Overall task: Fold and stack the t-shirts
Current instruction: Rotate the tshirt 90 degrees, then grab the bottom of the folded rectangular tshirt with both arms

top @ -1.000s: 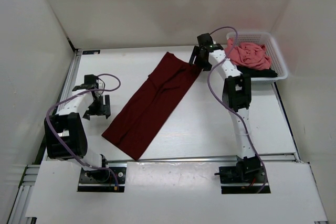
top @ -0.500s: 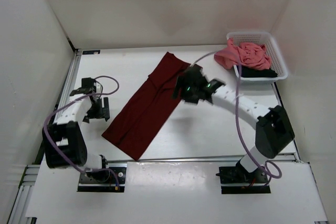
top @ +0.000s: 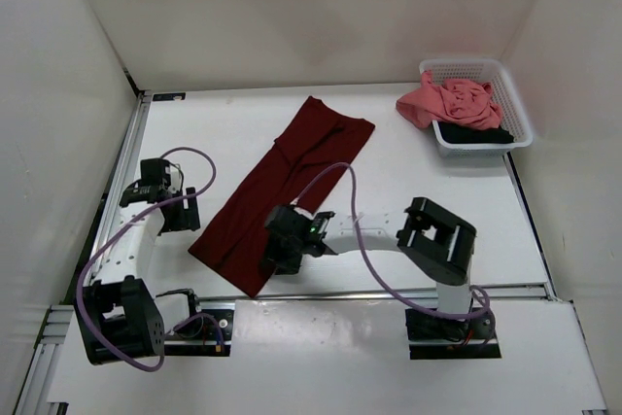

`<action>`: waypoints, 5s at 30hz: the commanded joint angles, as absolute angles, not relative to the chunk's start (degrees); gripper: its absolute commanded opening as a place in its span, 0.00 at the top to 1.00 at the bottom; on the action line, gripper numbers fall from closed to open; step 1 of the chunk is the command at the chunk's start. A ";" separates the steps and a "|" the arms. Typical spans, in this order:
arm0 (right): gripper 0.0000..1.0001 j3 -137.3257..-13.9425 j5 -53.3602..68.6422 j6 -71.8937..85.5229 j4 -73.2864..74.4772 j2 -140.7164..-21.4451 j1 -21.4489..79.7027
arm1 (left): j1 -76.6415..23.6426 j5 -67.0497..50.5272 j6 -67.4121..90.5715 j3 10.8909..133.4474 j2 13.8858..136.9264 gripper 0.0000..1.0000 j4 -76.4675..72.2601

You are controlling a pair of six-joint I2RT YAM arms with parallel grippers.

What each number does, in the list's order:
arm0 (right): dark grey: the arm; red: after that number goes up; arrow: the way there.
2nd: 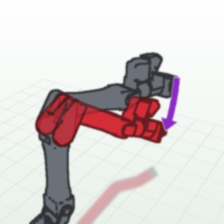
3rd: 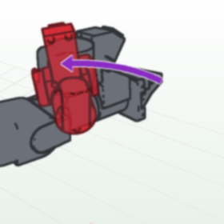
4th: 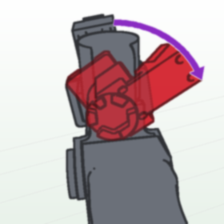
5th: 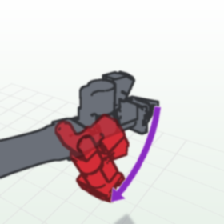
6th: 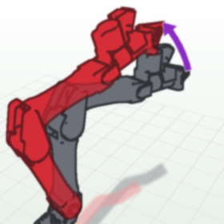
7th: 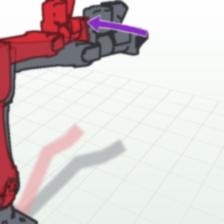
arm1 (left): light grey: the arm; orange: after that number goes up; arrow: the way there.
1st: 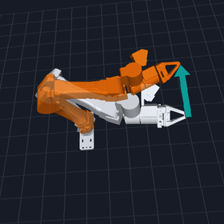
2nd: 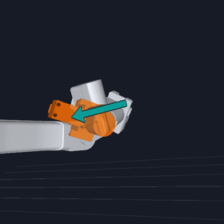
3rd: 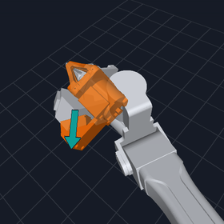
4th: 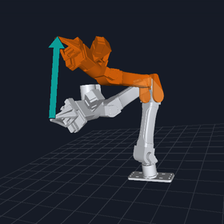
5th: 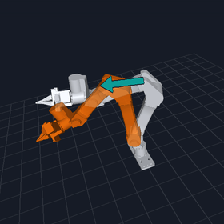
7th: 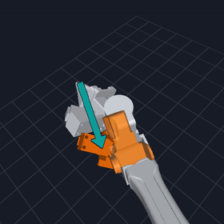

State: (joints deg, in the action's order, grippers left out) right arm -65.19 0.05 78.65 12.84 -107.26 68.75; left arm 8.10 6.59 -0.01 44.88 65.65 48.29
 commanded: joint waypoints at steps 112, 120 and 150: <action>0.95 -28.04 17.49 61.17 9.23 -79.37 46.32 | -48.79 -15.64 0.00 8.79 16.79 0.21 30.15; 0.95 -26.98 16.96 61.69 8.17 -78.84 46.32 | -46.76 -19.44 0.00 12.66 24.25 0.20 30.67; 0.95 -26.46 16.97 61.17 7.12 -79.89 46.32 | -47.37 -12.92 0.00 18.54 46.93 0.31 29.62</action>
State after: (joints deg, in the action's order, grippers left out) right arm -27.09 19.27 62.33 6.20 -79.02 46.50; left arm -47.13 -15.16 -0.01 18.50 46.13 30.44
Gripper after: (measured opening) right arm 0.049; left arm 0.692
